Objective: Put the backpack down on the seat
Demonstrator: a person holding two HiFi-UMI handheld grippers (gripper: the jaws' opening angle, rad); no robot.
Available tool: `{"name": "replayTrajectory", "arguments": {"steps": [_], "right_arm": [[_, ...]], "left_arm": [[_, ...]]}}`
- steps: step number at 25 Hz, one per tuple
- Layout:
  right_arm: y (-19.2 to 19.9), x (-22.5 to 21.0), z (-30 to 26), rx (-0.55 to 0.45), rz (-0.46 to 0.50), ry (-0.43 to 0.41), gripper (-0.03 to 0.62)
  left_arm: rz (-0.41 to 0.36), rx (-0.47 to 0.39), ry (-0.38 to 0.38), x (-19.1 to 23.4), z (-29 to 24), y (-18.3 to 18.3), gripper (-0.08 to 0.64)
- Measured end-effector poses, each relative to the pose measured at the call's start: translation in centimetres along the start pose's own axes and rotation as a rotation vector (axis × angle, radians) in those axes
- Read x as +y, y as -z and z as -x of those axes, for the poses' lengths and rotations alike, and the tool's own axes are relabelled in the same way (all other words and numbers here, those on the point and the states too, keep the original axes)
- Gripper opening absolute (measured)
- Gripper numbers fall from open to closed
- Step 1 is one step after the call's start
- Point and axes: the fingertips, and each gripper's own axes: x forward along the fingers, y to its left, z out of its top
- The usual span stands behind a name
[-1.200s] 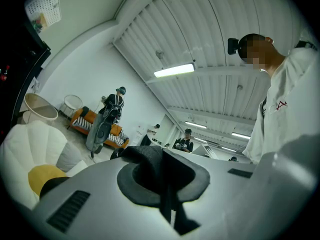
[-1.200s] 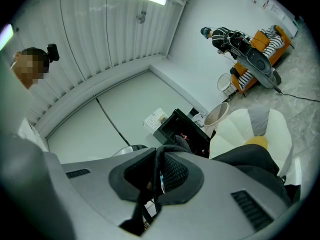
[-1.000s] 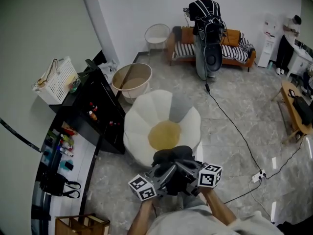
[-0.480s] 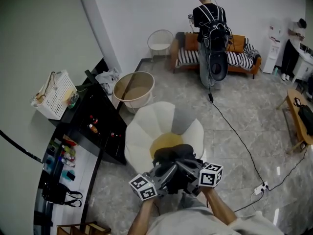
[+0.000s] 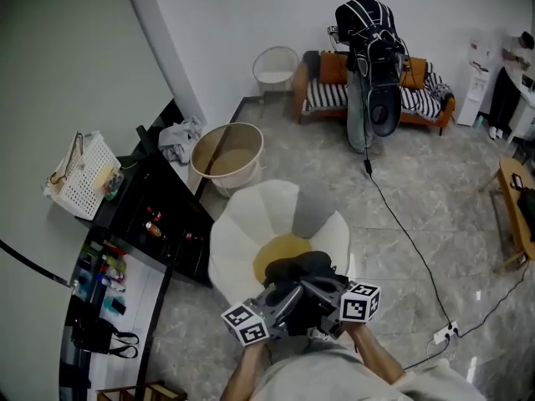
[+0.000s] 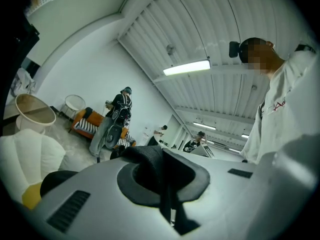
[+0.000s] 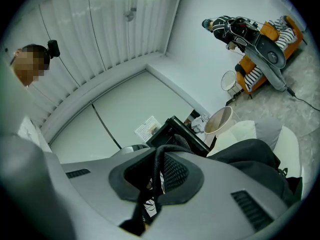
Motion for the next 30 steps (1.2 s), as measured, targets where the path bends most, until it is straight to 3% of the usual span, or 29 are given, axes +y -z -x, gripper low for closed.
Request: {"name": "replayTrajectory", "arguments": {"steps": [14, 22, 30], "right_arm": [[-3.9, -4.1, -1.3, 0.018, 0.006, -0.008, 0.048], [-4.4, -5.2, -2.6, 0.017, -0.008, -0.015, 0.048], [-3.8, -6.0, -6.0, 0.024, -0.040, 0.009, 0.048]], "left_arm": [[0.017, -0.014, -0.017, 3.7, -4.1, -1.7, 0.038], [0.007, -0.003, -0.014, 5.2, -4.4, -2.3, 0.038], [0.050, 0.001, -0.009, 8.2, -2.6, -3.1, 0.038]]}}
